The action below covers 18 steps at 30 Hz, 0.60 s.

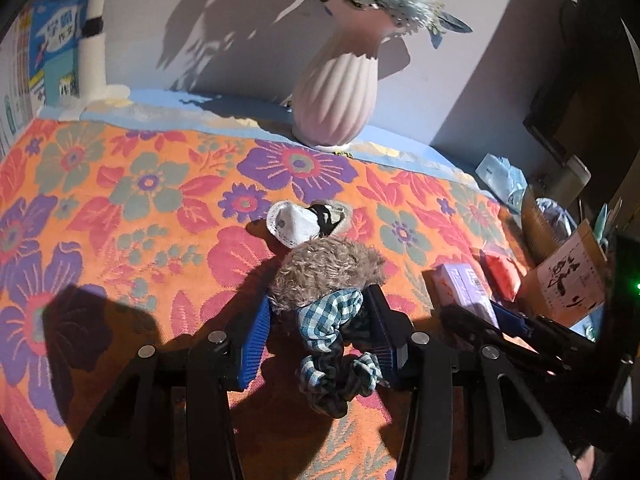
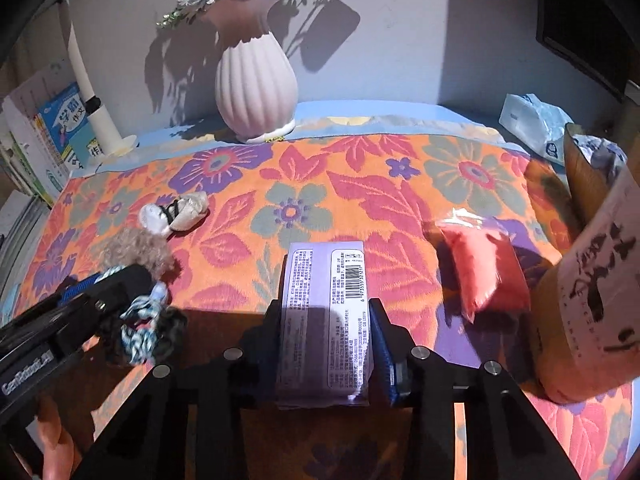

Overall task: Organize soft objects
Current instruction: 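Grasp the brown fluffy ball and scrunchie with the left tool while the right tool grasps the lavender bar, then carry the fluffy ball and lavender bar with both tools over the bowl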

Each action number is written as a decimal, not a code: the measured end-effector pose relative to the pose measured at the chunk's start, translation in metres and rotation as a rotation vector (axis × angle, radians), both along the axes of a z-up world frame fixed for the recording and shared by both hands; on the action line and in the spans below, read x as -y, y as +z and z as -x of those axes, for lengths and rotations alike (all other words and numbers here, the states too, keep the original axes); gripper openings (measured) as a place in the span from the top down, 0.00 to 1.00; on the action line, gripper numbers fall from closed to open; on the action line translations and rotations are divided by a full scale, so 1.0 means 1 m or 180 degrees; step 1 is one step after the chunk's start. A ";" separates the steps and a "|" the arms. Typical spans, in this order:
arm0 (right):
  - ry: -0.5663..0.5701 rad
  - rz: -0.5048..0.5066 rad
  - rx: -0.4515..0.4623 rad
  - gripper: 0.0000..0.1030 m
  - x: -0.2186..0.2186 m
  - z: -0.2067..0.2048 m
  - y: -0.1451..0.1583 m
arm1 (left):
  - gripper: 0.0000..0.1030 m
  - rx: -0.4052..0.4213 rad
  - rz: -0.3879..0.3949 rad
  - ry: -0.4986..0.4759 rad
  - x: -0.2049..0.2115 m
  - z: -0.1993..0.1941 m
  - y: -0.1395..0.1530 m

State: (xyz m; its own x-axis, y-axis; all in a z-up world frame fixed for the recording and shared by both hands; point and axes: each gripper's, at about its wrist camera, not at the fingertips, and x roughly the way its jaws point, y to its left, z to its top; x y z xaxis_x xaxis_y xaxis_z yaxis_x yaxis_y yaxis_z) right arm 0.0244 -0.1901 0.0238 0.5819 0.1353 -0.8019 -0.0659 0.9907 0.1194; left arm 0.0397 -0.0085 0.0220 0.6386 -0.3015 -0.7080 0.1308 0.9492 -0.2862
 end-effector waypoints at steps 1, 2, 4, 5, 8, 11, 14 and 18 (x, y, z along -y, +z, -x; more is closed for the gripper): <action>0.0014 -0.0020 0.0002 0.62 0.001 0.004 0.000 | 0.58 0.0021 -0.0039 0.0003 0.001 0.001 0.001; 0.0023 -0.0036 0.0009 0.62 0.002 0.007 0.000 | 0.58 0.0034 -0.0071 0.0004 0.003 0.002 0.001; 0.0039 -0.0054 0.0019 0.62 0.005 0.014 0.001 | 0.58 0.0047 -0.0119 0.0006 0.004 0.002 0.001; 0.0050 -0.0057 0.0022 0.62 0.006 0.019 0.001 | 0.58 0.0050 -0.0130 0.0005 0.005 0.003 0.002; 0.0071 -0.0092 0.0007 0.62 0.010 0.029 0.002 | 0.58 0.0057 -0.0187 -0.0042 0.008 0.003 0.002; 0.0094 -0.0276 -0.0043 0.62 0.020 0.043 0.002 | 0.58 0.0052 -0.0250 -0.0114 0.014 0.005 0.004; 0.0101 -0.0334 -0.0067 0.62 0.027 0.058 0.003 | 0.58 0.0059 -0.0203 -0.0161 0.022 0.017 0.007; 0.0107 -0.0358 -0.0079 0.62 0.038 0.082 0.003 | 0.58 0.0084 -0.0185 -0.0283 0.040 0.038 0.010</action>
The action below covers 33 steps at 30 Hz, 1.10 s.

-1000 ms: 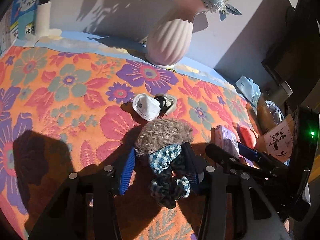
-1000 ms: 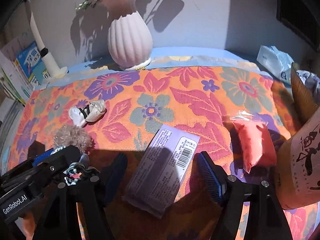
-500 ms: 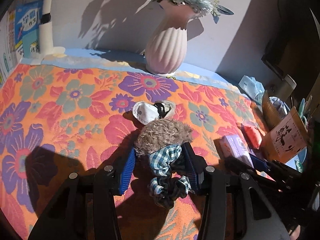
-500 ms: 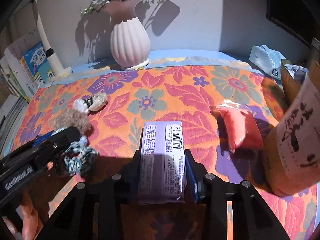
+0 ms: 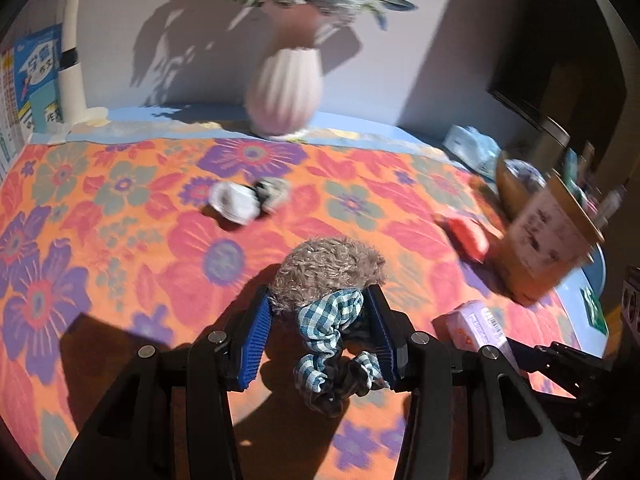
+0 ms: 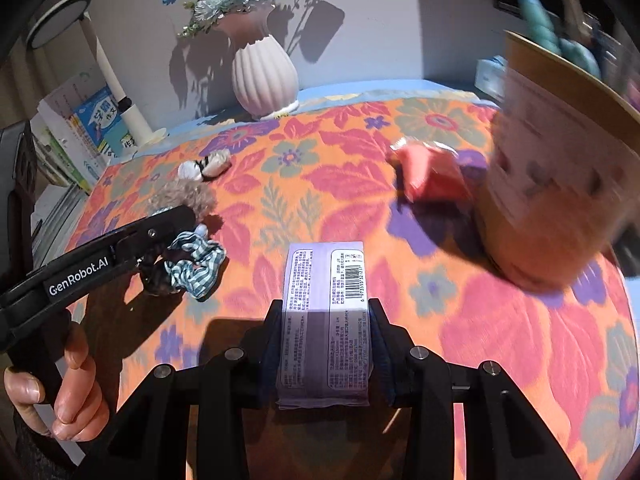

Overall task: Organize soft objects
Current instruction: 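Carry the fluffy ball and lavender bar with both tools over the bowl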

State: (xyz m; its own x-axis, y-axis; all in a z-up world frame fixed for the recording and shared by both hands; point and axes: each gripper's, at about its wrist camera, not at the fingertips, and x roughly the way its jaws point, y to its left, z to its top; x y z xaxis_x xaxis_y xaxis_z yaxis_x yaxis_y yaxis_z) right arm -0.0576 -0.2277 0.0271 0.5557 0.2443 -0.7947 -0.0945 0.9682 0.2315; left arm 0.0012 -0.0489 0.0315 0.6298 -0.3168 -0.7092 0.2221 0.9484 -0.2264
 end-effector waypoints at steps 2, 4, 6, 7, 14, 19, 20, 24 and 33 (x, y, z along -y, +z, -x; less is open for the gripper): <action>-0.0008 -0.0008 -0.0010 0.62 0.010 0.013 0.001 | 0.58 0.0010 -0.0011 -0.0095 0.013 0.010 0.002; -0.0013 -0.0129 -0.0098 0.62 0.022 0.022 0.002 | 0.58 0.0024 -0.0001 -0.0208 0.026 0.018 0.006; -0.0086 -0.0357 -0.0231 0.62 0.042 0.029 0.004 | 0.58 0.0036 0.0050 -0.0304 0.038 0.025 0.009; -0.0133 -0.0422 -0.0265 0.62 0.050 0.031 0.004 | 0.58 0.0032 0.0098 -0.0363 0.046 0.029 0.011; -0.0656 -0.0562 -0.0333 0.62 0.124 0.056 0.006 | 0.58 0.0052 0.0148 -0.0773 0.107 0.053 0.024; -0.0987 -0.0633 -0.0265 0.62 0.174 0.073 0.014 | 0.58 0.0114 0.0167 -0.1148 0.157 0.073 0.037; -0.1043 -0.0650 -0.0243 0.62 0.183 0.076 0.016 | 0.58 0.0131 0.0175 -0.1224 0.168 0.077 0.041; -0.1264 -0.0680 -0.0117 0.62 0.221 0.088 0.027 | 0.58 0.0176 0.0213 -0.1451 0.208 0.088 0.051; -0.1621 -0.0682 0.0146 0.62 0.285 0.102 0.052 | 0.58 0.0262 0.0279 -0.1679 0.276 0.085 0.075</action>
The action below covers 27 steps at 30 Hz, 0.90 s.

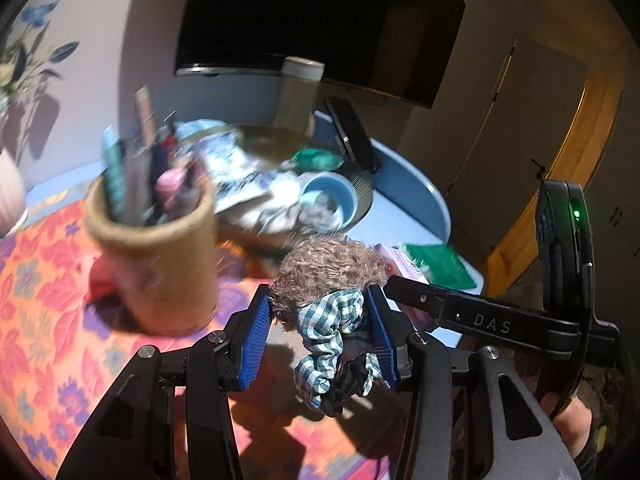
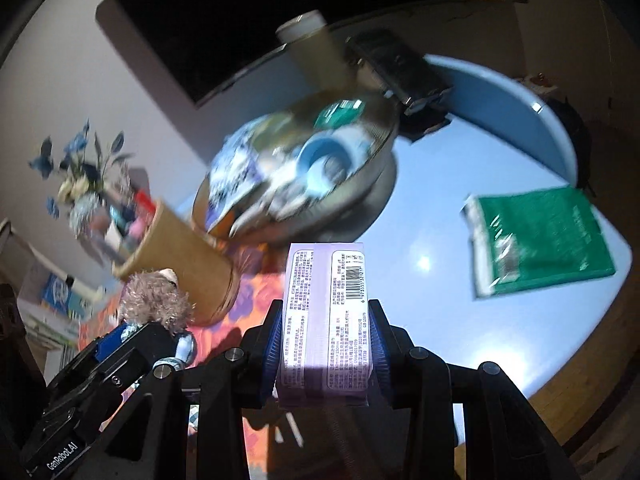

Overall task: Organize soft objects
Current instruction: 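Carry the fluffy ball and lavender bar with both tools over the bowl, then open both tools to drop the fluffy ball and lavender bar into the bowl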

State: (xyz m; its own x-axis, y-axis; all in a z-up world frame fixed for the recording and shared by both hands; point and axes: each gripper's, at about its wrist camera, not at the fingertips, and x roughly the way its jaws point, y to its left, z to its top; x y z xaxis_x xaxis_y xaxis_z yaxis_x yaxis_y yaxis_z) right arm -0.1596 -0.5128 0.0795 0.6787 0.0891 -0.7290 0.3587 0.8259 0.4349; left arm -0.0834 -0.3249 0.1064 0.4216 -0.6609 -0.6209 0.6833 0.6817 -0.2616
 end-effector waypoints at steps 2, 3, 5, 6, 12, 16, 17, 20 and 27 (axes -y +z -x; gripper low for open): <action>-0.0059 0.0030 0.0060 0.62 0.009 -0.001 0.008 | 0.58 0.0028 0.0001 0.0027 0.009 -0.004 0.006; -0.0081 0.0044 0.0088 0.62 0.013 -0.002 0.011 | 0.58 0.0040 0.0005 0.0039 0.014 -0.007 0.009; -0.0121 0.0078 0.0157 0.62 0.024 -0.008 0.020 | 0.58 0.0063 0.0023 0.0073 0.022 -0.014 0.016; -0.0154 0.0090 0.0198 0.62 0.031 -0.010 0.025 | 0.58 0.0073 0.0025 0.0110 0.027 -0.019 0.021; -0.0222 0.0164 0.0371 0.62 0.052 -0.044 0.051 | 0.58 0.0028 -0.0183 0.0374 0.053 -0.053 0.037; -0.0171 0.0195 0.0435 0.62 0.060 -0.072 0.061 | 0.58 0.0018 -0.0127 0.0447 0.061 -0.075 0.047; -0.0160 0.0204 0.0445 0.62 0.061 -0.080 0.063 | 0.58 0.0031 -0.0132 0.0467 0.064 -0.082 0.051; -0.0130 0.0207 0.0472 0.62 0.066 -0.107 0.067 | 0.57 0.0054 -0.0150 0.0508 0.072 -0.099 0.056; -0.0095 -0.0147 0.0654 0.27 0.090 -0.162 0.067 | 0.27 0.0026 -0.0103 0.0630 0.077 -0.134 0.057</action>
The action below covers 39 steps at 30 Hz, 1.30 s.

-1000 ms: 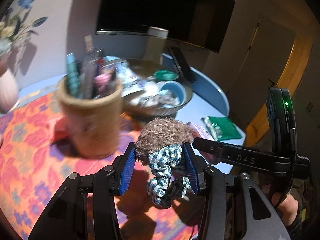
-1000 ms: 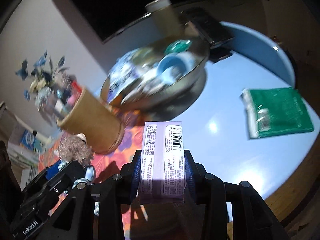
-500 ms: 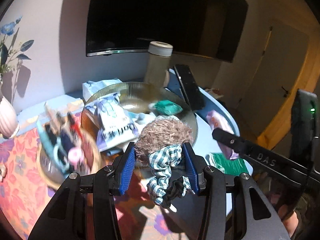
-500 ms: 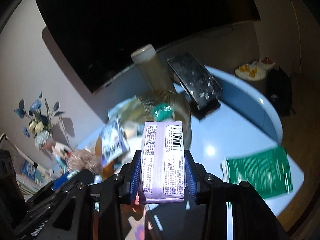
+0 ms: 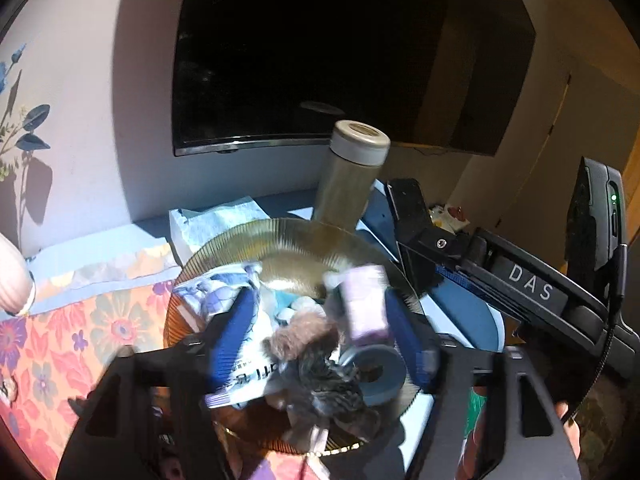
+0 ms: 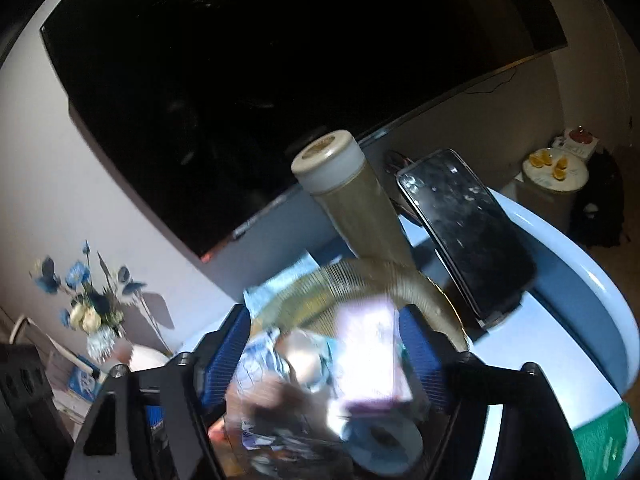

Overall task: Organize soft objects
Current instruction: 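Open both tools to drop the fluffy ball and lavender bar into the bowl, then move both open tools back over the desk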

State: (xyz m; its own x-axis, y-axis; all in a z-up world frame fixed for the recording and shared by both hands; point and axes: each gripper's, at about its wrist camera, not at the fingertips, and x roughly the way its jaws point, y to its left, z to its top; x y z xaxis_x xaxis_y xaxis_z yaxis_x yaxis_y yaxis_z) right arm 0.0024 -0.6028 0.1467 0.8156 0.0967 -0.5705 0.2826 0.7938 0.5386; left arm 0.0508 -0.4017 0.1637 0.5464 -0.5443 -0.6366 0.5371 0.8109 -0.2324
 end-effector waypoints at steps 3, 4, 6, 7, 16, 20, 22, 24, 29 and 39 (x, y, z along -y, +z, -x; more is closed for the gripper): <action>0.0007 -0.0011 -0.0026 0.27 0.001 -0.002 -0.002 | 0.27 0.0070 0.0027 -0.0031 -0.002 0.002 0.001; 0.0023 -0.0030 -0.0029 0.27 0.001 0.000 -0.004 | 0.27 0.0087 0.0023 -0.0043 -0.002 0.004 0.001; 0.0055 -0.0054 -0.0058 0.27 -0.001 0.006 -0.008 | 0.27 0.0109 0.0027 -0.0077 -0.002 0.009 0.002; 0.0063 -0.0055 -0.0081 0.27 -0.003 0.008 -0.010 | 0.27 0.0116 0.0021 -0.0101 -0.002 0.011 0.002; 0.0077 -0.0126 -0.0169 0.27 -0.024 0.042 -0.012 | 0.27 0.0110 0.0099 -0.0165 -0.038 0.063 0.008; 0.0146 -0.0037 -0.0154 0.27 -0.045 0.066 -0.004 | 0.27 0.0154 0.0021 -0.0024 -0.081 0.093 -0.003; 0.0197 0.0070 -0.0160 0.27 -0.061 0.079 -0.002 | 0.27 0.0165 0.0011 0.0109 -0.110 0.102 -0.008; 0.0263 0.0161 -0.0195 0.27 -0.081 0.090 -0.005 | 0.27 0.0118 0.0015 0.0295 -0.143 0.105 -0.015; 0.0595 0.0337 -0.0356 0.27 -0.148 0.102 -0.019 | 0.27 0.0029 0.0006 0.0750 -0.229 0.105 -0.031; 0.1285 0.0793 -0.0685 0.27 -0.303 0.080 -0.048 | 0.27 -0.0140 -0.0048 0.1431 -0.358 0.084 -0.063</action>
State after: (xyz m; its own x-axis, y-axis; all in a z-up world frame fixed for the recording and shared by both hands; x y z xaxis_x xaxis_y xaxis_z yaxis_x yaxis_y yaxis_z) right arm -0.0772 -0.2999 0.0983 0.6030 0.2193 -0.7670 0.0109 0.9591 0.2828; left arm -0.0329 -0.0436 0.1011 0.6987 -0.2494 -0.6705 0.1205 0.9649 -0.2334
